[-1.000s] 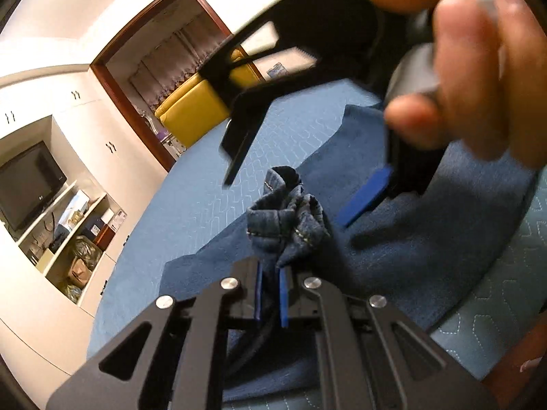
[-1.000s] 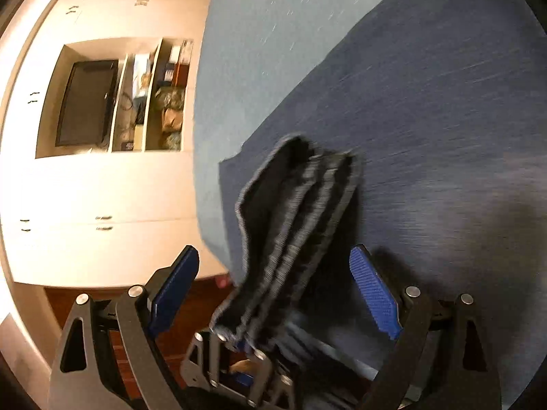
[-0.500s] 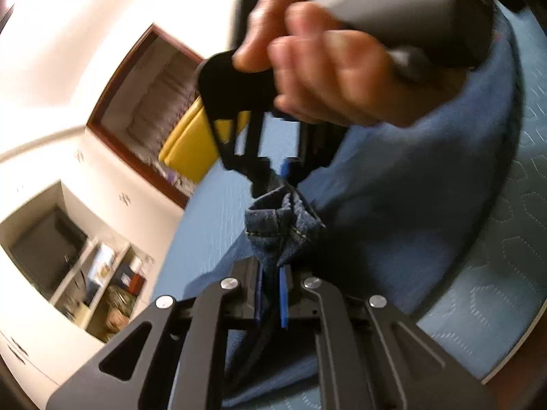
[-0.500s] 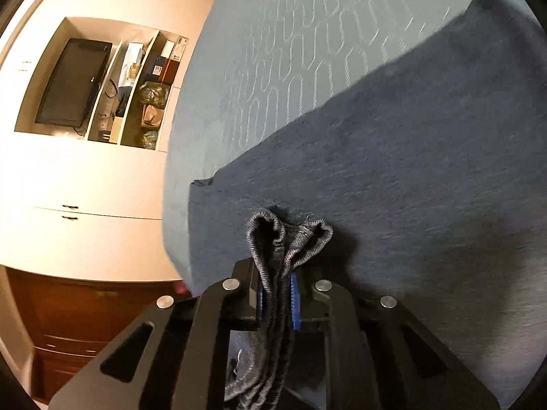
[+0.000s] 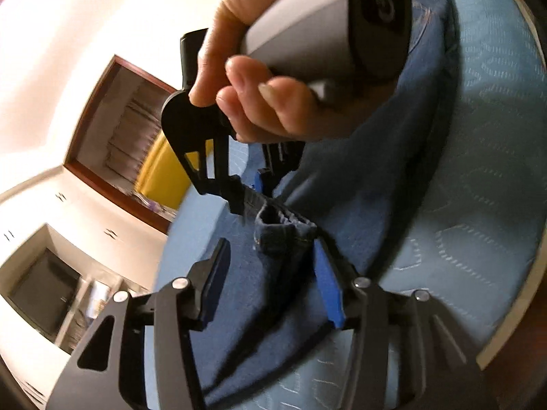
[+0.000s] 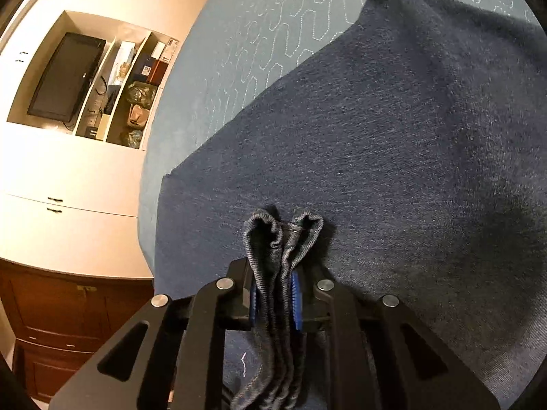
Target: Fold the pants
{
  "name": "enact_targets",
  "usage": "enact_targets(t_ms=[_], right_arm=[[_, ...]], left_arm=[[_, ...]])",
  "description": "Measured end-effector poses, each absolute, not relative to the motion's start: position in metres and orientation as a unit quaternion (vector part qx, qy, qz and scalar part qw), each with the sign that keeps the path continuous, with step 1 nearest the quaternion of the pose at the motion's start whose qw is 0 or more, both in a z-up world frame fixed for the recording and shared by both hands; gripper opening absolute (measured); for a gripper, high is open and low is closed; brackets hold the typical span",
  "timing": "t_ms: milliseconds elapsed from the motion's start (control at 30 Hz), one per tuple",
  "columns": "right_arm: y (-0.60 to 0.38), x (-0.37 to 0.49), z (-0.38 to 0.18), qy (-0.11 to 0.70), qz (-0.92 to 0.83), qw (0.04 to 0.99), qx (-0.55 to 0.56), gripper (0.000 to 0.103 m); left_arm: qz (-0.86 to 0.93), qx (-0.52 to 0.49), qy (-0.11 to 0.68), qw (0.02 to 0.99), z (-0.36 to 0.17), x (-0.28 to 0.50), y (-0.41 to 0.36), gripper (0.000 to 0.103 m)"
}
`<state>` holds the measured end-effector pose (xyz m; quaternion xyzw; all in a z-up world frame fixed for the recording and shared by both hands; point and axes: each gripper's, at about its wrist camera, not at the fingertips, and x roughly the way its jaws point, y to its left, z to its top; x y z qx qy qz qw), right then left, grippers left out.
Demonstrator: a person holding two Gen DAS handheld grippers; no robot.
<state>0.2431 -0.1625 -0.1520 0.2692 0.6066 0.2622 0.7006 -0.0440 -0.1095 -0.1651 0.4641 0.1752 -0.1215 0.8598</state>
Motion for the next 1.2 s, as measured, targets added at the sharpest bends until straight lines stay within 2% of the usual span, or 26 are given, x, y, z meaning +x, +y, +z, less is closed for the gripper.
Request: enact_targets(t_ms=[100, 133, 200, 233, 267, 333, 367, 400, 500, 633, 733, 800, 900, 1033, 1100, 1200], right_arm=[[-0.163, 0.242, -0.15, 0.601, 0.261, 0.71, 0.257, 0.015], [-0.163, 0.241, -0.148, 0.6, 0.259, 0.715, 0.25, 0.015], [-0.159, 0.24, -0.142, 0.596, 0.258, 0.723, 0.235, 0.016], [-0.158, 0.239, -0.14, 0.596, 0.258, 0.724, 0.231, 0.018], [-0.159, 0.239, -0.138, 0.595, 0.255, 0.726, 0.231, 0.024], [-0.167, 0.239, -0.134, 0.589, 0.234, 0.738, 0.232, 0.03], [-0.174, 0.238, -0.132, 0.583, 0.226, 0.743, 0.238, 0.038], [-0.181, 0.237, -0.128, 0.577, 0.213, 0.751, 0.239, 0.039], [-0.192, 0.22, -0.106, 0.552, 0.182, 0.787, 0.205, 0.039], [-0.171, 0.158, -0.077, 0.498, 0.156, 0.849, 0.087, 0.039], [-0.15, 0.124, -0.084, 0.473, 0.15, 0.867, 0.049, 0.039], [-0.137, 0.116, -0.1, 0.484, 0.146, 0.863, 0.016, 0.039], [-0.136, 0.114, -0.126, 0.502, 0.121, 0.856, -0.016, 0.038], [-0.161, 0.112, -0.124, 0.501, 0.128, 0.855, 0.027, 0.039], [-0.175, 0.112, -0.124, 0.503, 0.121, 0.855, 0.041, 0.039], [-0.176, 0.106, -0.132, 0.504, 0.115, 0.856, 0.014, 0.039]], left_arm=[[-0.143, 0.467, 0.186, 0.852, -0.171, -0.047, -0.112, 0.023], [-0.146, 0.47, 0.188, 0.85, -0.173, -0.048, -0.114, 0.022], [-0.152, 0.457, 0.194, 0.854, -0.17, -0.049, -0.11, 0.022], [-0.159, 0.441, 0.204, 0.86, -0.164, -0.048, -0.105, 0.025], [-0.162, 0.429, 0.206, 0.864, -0.158, -0.047, -0.101, 0.025], [-0.171, 0.394, 0.21, 0.879, -0.142, -0.051, -0.089, 0.026], [-0.174, 0.374, 0.219, 0.884, -0.136, -0.05, -0.082, 0.026], [-0.173, 0.338, 0.231, 0.896, -0.127, -0.047, -0.072, 0.026], [-0.136, 0.22, 0.256, 0.931, -0.098, -0.029, -0.024, 0.026], [-0.036, 0.082, 0.301, 0.949, -0.085, 0.022, 0.066, 0.025], [-0.025, 0.078, 0.316, 0.945, -0.091, 0.053, 0.11, 0.024], [-0.031, 0.093, 0.366, 0.925, -0.11, 0.077, 0.126, 0.026], [0.033, 0.089, 0.391, 0.916, -0.117, 0.094, 0.159, 0.026], [-0.005, 0.041, 0.358, 0.933, -0.083, 0.075, 0.159, 0.023], [-0.106, -0.001, 0.349, 0.931, -0.072, 0.063, 0.129, 0.026], [-0.192, -0.011, 0.346, 0.918, -0.073, 0.057, 0.077, 0.026]])
